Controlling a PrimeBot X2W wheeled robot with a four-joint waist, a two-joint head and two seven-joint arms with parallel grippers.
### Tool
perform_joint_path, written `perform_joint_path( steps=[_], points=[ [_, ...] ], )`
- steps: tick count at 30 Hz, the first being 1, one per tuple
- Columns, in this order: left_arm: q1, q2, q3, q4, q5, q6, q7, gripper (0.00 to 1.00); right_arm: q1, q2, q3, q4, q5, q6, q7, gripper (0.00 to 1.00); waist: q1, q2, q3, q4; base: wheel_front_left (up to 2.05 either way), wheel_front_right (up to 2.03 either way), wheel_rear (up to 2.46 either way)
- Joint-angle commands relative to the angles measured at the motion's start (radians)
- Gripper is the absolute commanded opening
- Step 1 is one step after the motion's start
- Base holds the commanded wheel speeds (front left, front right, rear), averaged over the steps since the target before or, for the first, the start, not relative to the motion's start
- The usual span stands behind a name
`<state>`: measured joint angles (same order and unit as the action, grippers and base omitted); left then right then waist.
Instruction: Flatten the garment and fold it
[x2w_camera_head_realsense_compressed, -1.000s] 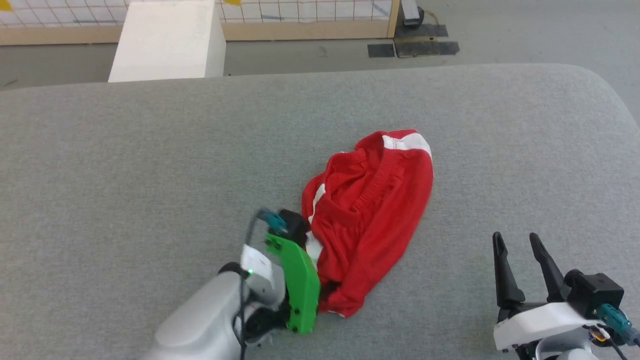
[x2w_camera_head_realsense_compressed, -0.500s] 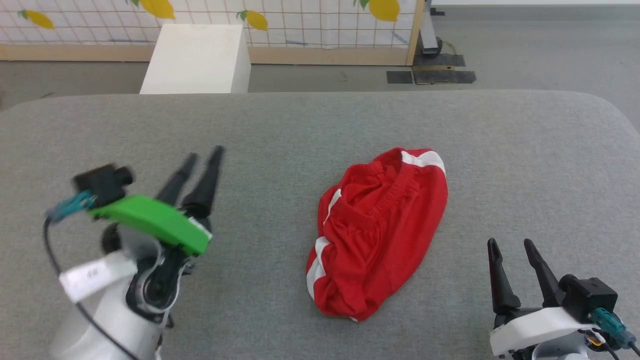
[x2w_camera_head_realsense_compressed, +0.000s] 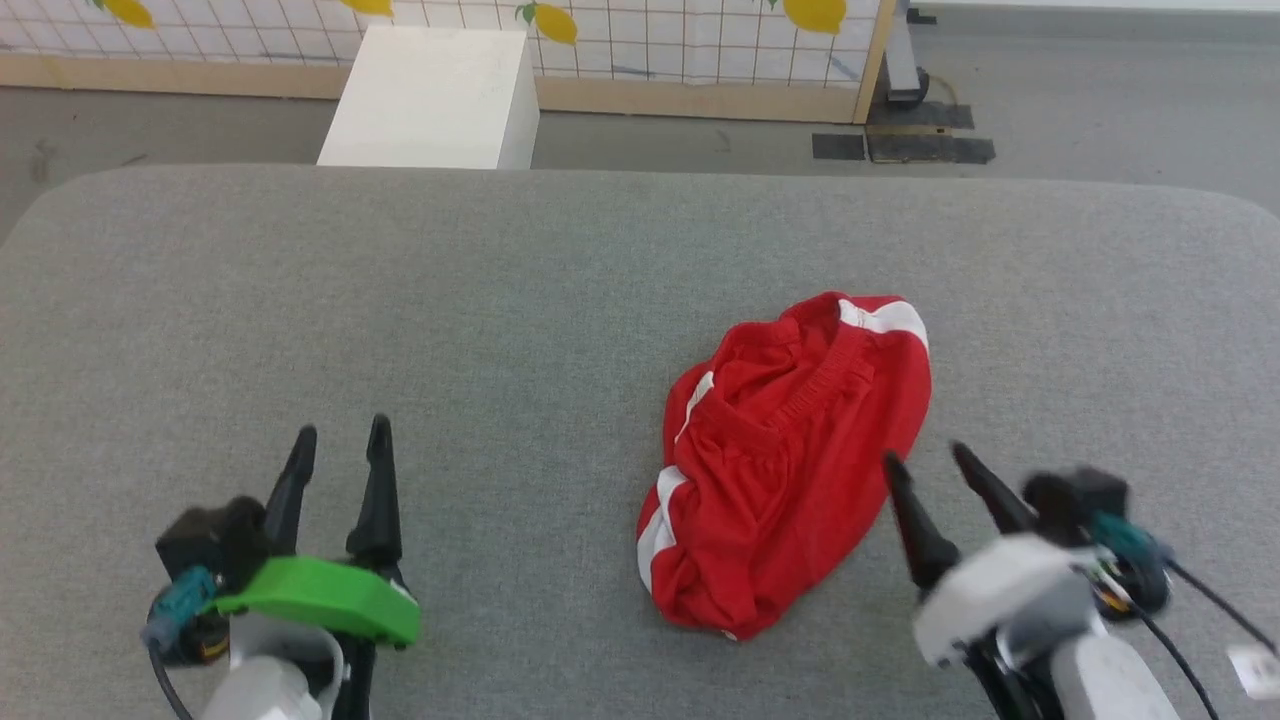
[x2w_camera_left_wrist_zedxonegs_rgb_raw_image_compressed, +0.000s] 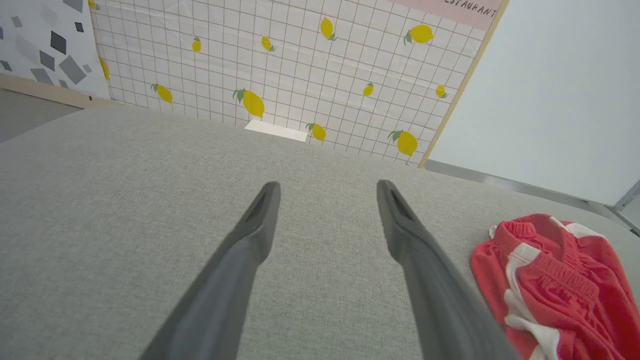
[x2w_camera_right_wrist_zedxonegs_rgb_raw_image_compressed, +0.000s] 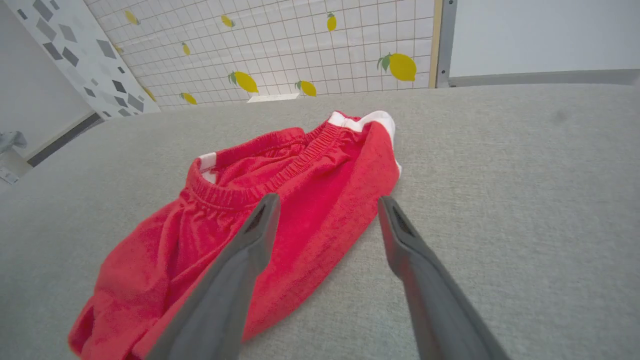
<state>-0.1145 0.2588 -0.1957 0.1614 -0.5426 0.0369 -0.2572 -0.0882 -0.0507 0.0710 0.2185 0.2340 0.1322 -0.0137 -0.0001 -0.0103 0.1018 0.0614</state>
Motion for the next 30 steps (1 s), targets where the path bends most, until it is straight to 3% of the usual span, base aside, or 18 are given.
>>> perform_joint_path(
  steps=[1,7,8,14,18,19,20,21,26,30],
  points=[
    [0.026,-0.014,0.017,-0.007,0.016,-0.003,-0.004,1.0,-0.051,0.001,0.026,-0.014,-0.009,-0.002,0.046,1.0,0.0001,0.0103,0.011,0.004,0.0,0.0,0.0],
    [0.039,-0.08,0.068,-0.009,0.061,-0.052,-0.004,1.0,-0.251,0.001,0.164,0.002,-0.041,-0.002,0.363,1.0,0.0001,0.0103,0.053,0.041,0.0,0.0,0.0],
    [0.018,-0.101,0.076,0.005,0.077,-0.079,-0.004,1.0,-0.329,0.001,0.22,0.048,-0.072,-0.002,0.499,1.0,0.0001,0.0103,0.074,0.067,0.0,0.0,0.0],
    [-0.018,-0.138,0.097,0.028,0.105,-0.117,-0.004,1.0,-0.417,0.001,0.29,0.162,-0.113,-0.002,0.652,1.0,0.0001,0.0103,0.112,0.111,0.0,0.0,0.0],
    [-0.029,-0.153,0.116,0.038,0.119,-0.133,-0.004,1.0,-0.436,0.001,0.331,0.207,-0.089,-0.002,0.695,1.0,0.0001,0.0103,0.125,0.121,0.0,0.0,0.0],
    [-0.03,-0.157,0.125,0.038,0.123,-0.136,-0.004,1.0,-0.44,0.001,0.341,0.21,-0.079,-0.002,0.695,0.62,0.0001,0.0103,0.127,0.12,0.0,0.0,0.0],
    [-0.03,-0.16,0.132,0.038,0.126,-0.138,-0.004,1.0,-0.446,0.001,0.351,0.207,-0.074,-0.002,0.685,0.1,0.0001,0.0103,0.129,0.118,0.0,0.0,0.0],
    [-0.029,-0.162,0.141,0.038,0.13,-0.14,-0.004,1.0,-0.453,0.001,0.356,0.204,-0.063,-0.002,0.67,0.0,0.0001,0.0103,0.13,0.114,0.0,0.0,0.0],
    [-0.02,-0.17,0.166,0.043,0.152,-0.15,-0.004,1.0,-0.48,0.001,0.321,0.158,0.0,-0.002,0.548,0.0,0.0001,0.0103,0.113,0.085,0.0,0.0,0.0],
    [-0.018,-0.177,0.17,0.044,0.163,-0.156,-0.004,1.0,-0.463,0.001,0.175,0.086,0.058,-0.002,0.431,0.0,0.0001,0.0103,0.087,0.065,0.0,0.0,0.0]
  ],
)
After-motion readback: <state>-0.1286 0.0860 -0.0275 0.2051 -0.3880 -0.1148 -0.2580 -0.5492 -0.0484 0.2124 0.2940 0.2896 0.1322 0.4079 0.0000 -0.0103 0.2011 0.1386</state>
